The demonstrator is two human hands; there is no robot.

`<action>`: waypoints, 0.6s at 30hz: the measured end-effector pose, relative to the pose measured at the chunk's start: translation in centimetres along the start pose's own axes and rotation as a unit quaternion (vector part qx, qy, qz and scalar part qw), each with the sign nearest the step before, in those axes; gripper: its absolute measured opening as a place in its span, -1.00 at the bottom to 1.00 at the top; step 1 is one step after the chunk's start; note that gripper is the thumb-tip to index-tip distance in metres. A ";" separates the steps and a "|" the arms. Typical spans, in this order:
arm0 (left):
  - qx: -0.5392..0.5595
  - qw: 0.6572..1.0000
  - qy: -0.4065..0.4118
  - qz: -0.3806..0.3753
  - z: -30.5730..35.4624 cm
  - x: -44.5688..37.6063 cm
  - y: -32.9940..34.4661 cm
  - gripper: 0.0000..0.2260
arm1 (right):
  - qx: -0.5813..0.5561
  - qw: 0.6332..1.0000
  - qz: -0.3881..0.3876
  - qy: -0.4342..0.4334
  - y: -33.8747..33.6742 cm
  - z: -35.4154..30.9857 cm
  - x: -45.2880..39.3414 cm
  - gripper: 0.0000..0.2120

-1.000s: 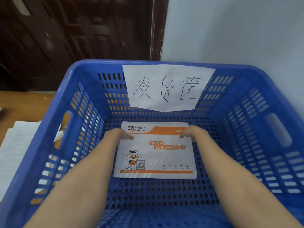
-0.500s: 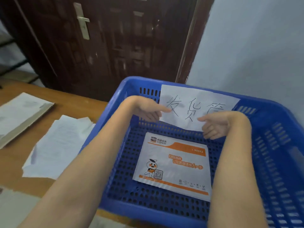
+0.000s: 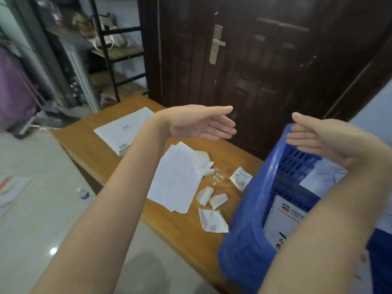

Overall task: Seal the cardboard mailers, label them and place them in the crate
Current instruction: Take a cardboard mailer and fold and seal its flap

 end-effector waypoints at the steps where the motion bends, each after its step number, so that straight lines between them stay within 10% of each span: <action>1: 0.003 0.999 0.007 0.033 -0.6 1.6 -2.2 -0.53 | -0.009 1.000 0.011 -0.017 1.4 -1.6 -0.3 -0.38; 18: 0.092 0.856 0.062 0.506 -14.3 4.0 -30.5 -0.59 | -0.200 0.976 -0.002 -0.085 27.0 -9.7 -20.1 -0.58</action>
Point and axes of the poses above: each hand's wrist, its own x-axis away from the middle knuckle, its own y-axis out of the palm, z = x × y, the point moved 5 cm from there along -x, towards the middle knuckle, and after that the axes turned 6 degrees about x, right-handed, at the moved point
